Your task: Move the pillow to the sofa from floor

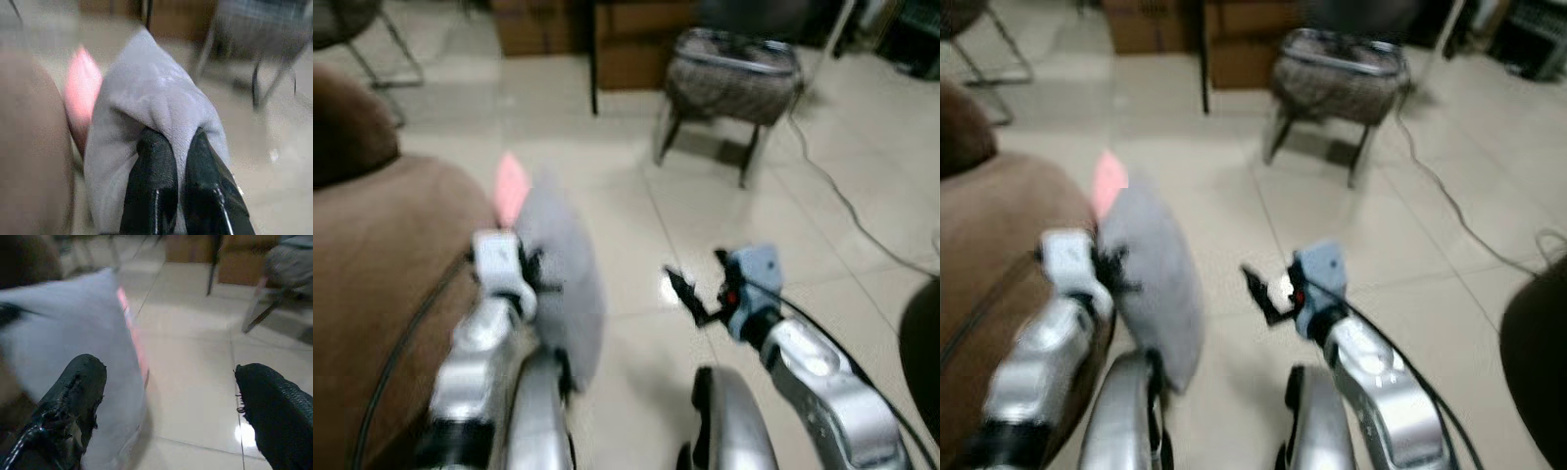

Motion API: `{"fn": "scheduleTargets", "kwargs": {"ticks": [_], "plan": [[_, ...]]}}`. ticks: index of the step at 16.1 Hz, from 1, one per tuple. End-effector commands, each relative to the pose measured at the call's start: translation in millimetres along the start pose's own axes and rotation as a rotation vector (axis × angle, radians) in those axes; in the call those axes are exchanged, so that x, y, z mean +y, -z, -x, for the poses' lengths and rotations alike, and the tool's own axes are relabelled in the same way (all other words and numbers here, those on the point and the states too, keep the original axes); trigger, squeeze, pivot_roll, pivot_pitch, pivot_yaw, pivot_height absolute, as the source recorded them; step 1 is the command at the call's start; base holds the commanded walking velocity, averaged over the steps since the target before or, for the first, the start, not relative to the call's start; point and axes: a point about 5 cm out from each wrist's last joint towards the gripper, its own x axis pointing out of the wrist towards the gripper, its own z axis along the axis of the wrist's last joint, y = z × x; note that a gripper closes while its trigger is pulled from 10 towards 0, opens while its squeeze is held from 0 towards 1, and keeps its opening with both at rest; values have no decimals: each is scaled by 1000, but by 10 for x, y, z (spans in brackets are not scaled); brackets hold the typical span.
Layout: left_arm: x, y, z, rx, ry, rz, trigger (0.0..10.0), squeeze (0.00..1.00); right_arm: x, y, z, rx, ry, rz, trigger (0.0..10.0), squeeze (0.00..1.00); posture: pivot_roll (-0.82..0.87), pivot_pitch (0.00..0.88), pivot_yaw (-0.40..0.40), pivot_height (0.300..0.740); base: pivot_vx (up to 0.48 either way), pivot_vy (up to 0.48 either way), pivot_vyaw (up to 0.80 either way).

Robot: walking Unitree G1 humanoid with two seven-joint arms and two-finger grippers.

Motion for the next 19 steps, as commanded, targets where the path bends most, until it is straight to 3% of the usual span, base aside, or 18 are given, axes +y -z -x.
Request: {"fn": "scheduleTargets", "kwargs": {"ticks": [1,2,3,4,7,8,10,16,19], "plan": [[18,-296,61,-156,-57,-103,0,0,-119,-20,20,-21,72,-38,10000,0,70,0,-23,599,0,0,0],[52,-324,100,-170,-82,-144,0,0,-128,-29,13,-26,73,-38,10000,0,77,0,-33,604,0,0,0],[68,-354,128,-179,-92,-165,7882,0,-136,-44,0,-31,71,-32,10000,0,87,0,-43,609,0,0,0],[56,-448,222,-193,-84,-180,10000,0,-143,-77,-31,-48,69,-7,10000,0,94,0,-44,619,0,0,0],[-19,-571,408,-228,-35,-148,10000,0,-171,-133,-67,-74,106,-7,10000,0,96,0,-41,648,0,0,0],[-24,-504,447,-213,-19,-203,10000,0,-177,-129,-53,-74,125,-19,10000,0,94,0,-40,663,0,0,0],[-37,-499,446,-213,-4,-265,10000,0,-171,-140,-47,-80,129,-17,10000,0,93,0,-43,678,0,0,0],[-64,-524,425,-211,-16,-265,10000,0,-191,-183,-80,-101,155,-5,10000,0,95,0,-47,740,0,0,0],[-46,-515,414,-202,-24,-269,10000,0,-160,-183,-76,-99,133,-3,10000,0,95,0,-47,740,0,0,0]]}}
